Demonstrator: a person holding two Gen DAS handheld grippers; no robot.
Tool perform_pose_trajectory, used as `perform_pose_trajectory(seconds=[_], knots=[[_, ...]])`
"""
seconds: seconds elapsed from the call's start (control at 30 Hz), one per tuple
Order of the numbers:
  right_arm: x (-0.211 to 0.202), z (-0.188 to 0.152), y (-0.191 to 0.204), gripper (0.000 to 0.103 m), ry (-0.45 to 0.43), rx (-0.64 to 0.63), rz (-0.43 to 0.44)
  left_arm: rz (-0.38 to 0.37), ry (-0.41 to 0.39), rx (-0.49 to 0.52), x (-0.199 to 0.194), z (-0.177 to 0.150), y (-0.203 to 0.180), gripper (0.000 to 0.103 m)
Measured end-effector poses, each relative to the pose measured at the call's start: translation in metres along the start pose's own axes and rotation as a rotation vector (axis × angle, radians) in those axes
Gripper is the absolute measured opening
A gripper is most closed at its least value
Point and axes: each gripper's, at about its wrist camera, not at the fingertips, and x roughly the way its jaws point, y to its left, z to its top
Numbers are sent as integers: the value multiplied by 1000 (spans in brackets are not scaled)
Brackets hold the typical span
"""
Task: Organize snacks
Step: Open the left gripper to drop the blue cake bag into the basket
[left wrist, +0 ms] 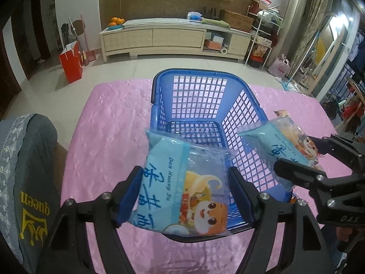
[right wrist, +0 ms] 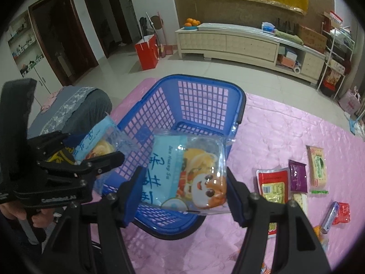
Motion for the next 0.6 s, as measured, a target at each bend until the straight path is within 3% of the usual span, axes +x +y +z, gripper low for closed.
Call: perform_pose_trajectory(seconds=[0.3,0.43,0.6], knots=[[6,1,-2,71,29,24,31,2,-23,-28,-6,-1,12,79],[8,2,-1,72,37,17,5,5,-20,-30,-8,-3,12,79],[-5,3,0,87,-4,22,-30,3,-23,-22,-13,-7,8,79]])
